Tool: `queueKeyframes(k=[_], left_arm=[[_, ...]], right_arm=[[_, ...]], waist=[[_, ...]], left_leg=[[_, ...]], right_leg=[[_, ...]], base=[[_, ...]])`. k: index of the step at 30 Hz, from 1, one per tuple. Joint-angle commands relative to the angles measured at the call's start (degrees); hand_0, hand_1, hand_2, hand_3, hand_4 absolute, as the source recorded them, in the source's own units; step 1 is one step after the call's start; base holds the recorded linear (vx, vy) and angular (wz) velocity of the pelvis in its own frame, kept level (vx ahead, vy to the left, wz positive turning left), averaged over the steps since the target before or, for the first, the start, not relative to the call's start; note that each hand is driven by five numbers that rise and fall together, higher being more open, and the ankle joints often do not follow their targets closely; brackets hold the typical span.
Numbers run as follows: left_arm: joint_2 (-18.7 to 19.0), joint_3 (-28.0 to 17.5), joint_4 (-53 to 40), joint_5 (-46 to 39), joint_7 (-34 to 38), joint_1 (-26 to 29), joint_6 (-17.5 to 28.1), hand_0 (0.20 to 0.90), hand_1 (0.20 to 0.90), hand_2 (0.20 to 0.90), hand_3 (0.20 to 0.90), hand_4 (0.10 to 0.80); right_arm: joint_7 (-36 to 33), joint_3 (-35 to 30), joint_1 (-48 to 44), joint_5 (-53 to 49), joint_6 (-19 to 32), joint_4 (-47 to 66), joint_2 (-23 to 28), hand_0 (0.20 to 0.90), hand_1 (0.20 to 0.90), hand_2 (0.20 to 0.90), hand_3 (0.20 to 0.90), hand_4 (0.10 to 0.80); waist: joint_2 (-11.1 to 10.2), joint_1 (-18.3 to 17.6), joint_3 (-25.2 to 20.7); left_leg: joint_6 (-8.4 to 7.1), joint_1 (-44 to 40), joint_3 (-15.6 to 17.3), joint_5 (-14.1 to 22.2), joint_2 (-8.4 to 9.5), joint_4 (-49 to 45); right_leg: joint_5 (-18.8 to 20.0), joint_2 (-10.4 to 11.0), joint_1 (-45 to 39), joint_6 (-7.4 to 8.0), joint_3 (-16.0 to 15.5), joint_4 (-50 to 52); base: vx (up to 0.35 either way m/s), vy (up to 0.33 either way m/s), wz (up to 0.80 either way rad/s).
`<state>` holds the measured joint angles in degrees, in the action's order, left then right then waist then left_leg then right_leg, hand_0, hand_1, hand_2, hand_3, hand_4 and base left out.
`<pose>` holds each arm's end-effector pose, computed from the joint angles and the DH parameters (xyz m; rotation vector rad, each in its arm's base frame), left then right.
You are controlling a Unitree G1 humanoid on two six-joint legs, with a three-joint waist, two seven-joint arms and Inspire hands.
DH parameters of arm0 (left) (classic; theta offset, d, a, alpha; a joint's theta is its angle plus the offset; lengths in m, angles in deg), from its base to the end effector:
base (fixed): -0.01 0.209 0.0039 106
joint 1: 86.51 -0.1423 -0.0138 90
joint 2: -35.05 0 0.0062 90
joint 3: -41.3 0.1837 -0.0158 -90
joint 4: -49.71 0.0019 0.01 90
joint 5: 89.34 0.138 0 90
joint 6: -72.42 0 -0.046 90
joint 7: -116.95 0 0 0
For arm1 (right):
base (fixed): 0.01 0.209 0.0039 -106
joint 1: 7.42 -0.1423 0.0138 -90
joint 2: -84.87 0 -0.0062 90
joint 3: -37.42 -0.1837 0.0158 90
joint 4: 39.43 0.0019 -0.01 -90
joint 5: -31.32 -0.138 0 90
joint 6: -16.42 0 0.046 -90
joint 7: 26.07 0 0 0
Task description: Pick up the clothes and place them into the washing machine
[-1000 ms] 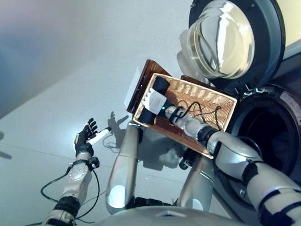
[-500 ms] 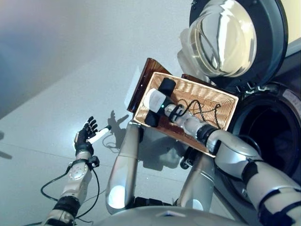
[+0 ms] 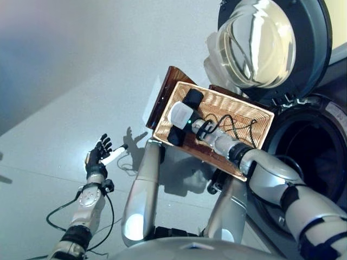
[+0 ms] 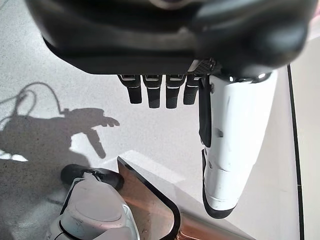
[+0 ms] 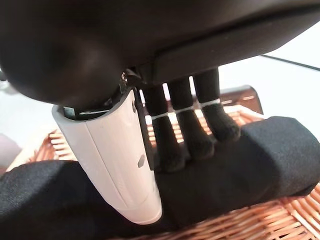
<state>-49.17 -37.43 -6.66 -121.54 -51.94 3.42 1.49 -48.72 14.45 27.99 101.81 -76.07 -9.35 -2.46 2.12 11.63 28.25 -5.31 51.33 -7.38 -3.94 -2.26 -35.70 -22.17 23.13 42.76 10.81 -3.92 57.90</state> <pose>0.1707 0.2294 -0.0334 -0.0726 0.2866 0.3050 0.3262 -0.1213 0.0591 -2.3273 -0.6726 0.5086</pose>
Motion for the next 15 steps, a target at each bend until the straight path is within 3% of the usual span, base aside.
queueKeyframes(k=[1,10,11,13,15], left_arm=[[4.1,-2.7,-3.2,0.0,0.3,-1.5,3.9,0.900,0.900,0.900,0.900,0.800],[4.1,-2.5,-4.3,0.0,0.3,-1.6,3.9,0.900,0.900,0.900,0.900,0.800],[4.2,-2.5,-4.5,0.1,0.3,-1.6,3.8,0.900,0.900,0.900,0.900,0.800],[4.0,-2.5,-3.5,0.1,0.2,-1.5,3.7,0.900,0.900,0.900,0.900,0.800],[3.9,-2.5,-2.4,0.2,0.3,-1.0,3.7,0.900,0.900,0.900,0.900,0.800]], right_arm=[[-3.1,-3.5,-5.7,-0.2,-1.3,1.5,0.4,0.200,0.200,0.200,0.200,0.300],[-3.5,-4.0,-5.3,-1.1,-1.3,1.9,0.6,0.200,0.200,0.200,0.200,0.300],[-3.5,-4.0,-5.3,-1.2,-1.2,2.1,0.7,0.200,0.200,0.200,0.200,0.300],[-3.6,-4.1,-5.2,-1.5,-1.2,1.9,0.7,0.200,0.200,0.200,0.200,0.300],[-3.9,-4.3,-5.1,-2.2,-1.1,2.2,0.8,0.200,0.200,0.200,0.200,0.300]], waist=[[0.9,0.1,-0.2],[1.0,-0.1,-0.1],[1.1,-0.1,0.1],[0.9,-0.2,-0.1],[0.8,-0.3,0.1]], left_leg=[[-1.80,1.4,-1.3,10.9,-2.84,-10.2],[-1.74,0.9,-1.1,10.5,-3.12,-9.6],[-1.54,1.2,-1.1,8.5,-2.98,-8.7],[-1.79,0.3,-1.1,10.2,-3.21,-8.6],[-1.67,0.0,-1.0,8.0,-3.29,-7.0]], right_leg=[[12.3,2.0,3.7,-0.97,5.7,-7.7],[12.8,2.0,3.3,-0.91,5.5,-8.3],[14.7,2.0,3.7,-1.22,5.5,-9.2],[13.1,2.0,2.9,-0.86,5.4,-8.9],[15.3,1.8,2.9,-1.04,5.3,-10.3]], base=[[-0.003,-0.002,0.03],[-0.012,0.003,0.00],[0.000,-0.012,-0.03],[0.000,0.000,0.00],[-0.093,0.009,-0.01]])
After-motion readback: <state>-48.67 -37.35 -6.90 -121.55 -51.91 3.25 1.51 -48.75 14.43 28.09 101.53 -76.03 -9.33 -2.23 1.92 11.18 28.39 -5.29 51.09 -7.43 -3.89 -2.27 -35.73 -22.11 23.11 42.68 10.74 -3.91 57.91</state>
